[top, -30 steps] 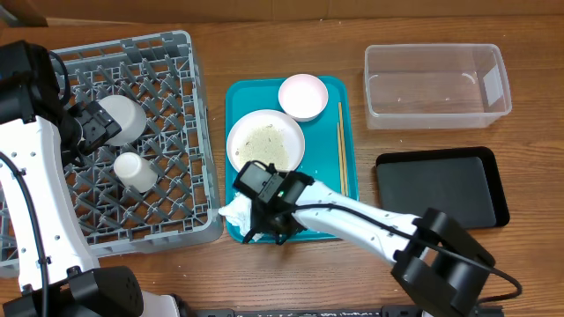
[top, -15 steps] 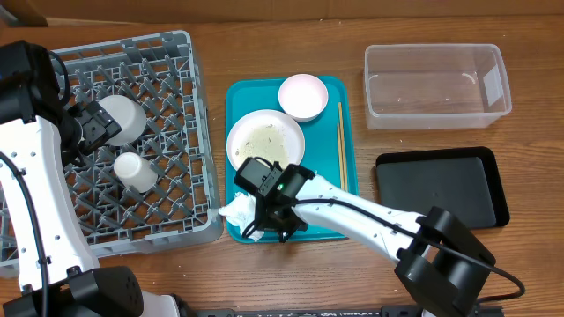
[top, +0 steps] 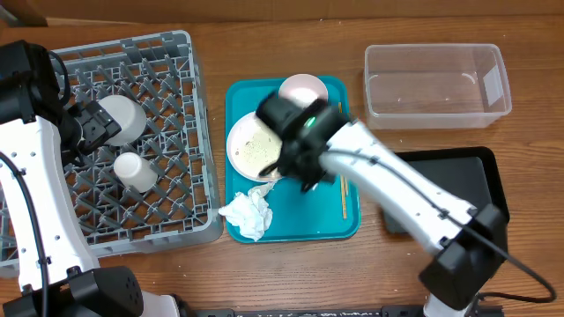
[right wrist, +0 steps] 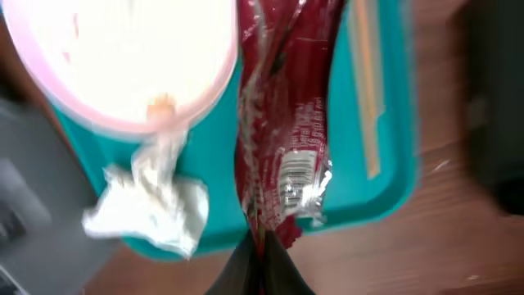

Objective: Sort waste into correct bins and load items into the dishwasher

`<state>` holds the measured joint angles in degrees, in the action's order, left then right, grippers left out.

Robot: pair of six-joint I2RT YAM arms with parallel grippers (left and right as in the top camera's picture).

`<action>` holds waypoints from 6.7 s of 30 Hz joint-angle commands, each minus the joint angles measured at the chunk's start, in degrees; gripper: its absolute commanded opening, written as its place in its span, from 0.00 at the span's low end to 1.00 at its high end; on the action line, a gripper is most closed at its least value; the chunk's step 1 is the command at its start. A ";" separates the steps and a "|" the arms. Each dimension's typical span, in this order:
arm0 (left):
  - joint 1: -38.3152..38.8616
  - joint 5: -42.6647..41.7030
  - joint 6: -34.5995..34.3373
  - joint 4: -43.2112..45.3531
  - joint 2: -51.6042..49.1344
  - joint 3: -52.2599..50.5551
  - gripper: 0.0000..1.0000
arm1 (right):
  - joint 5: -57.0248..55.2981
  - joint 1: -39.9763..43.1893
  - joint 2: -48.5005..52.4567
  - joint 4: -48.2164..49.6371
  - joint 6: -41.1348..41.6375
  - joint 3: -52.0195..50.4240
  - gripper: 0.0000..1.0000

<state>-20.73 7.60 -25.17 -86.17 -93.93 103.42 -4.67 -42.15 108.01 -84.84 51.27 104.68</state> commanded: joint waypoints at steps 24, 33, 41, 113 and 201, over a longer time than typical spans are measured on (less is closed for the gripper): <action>0.11 0.90 -0.59 -0.11 -0.57 0.28 1.00 | 1.18 38.60 2.71 22.49 -0.70 11.04 0.97; 0.11 0.90 -0.59 -0.11 -0.57 0.28 1.00 | 19.04 35.30 0.00 19.58 -16.13 11.06 1.00; 0.13 0.90 -0.59 -0.11 -0.57 0.28 1.00 | 15.39 19.98 0.35 2.75 -22.56 8.37 1.00; 0.11 0.90 -0.59 -0.11 -0.57 0.28 1.00 | 0.24 37.03 -18.25 30.18 -10.32 -9.88 0.04; 0.13 3.17 0.90 1.03 -0.57 0.28 1.00 | -13.27 45.57 -4.83 4.07 -19.71 12.28 1.00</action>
<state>-20.73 8.95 -25.06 -85.45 -94.04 103.42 -15.53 -0.49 104.42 -79.48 30.83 116.03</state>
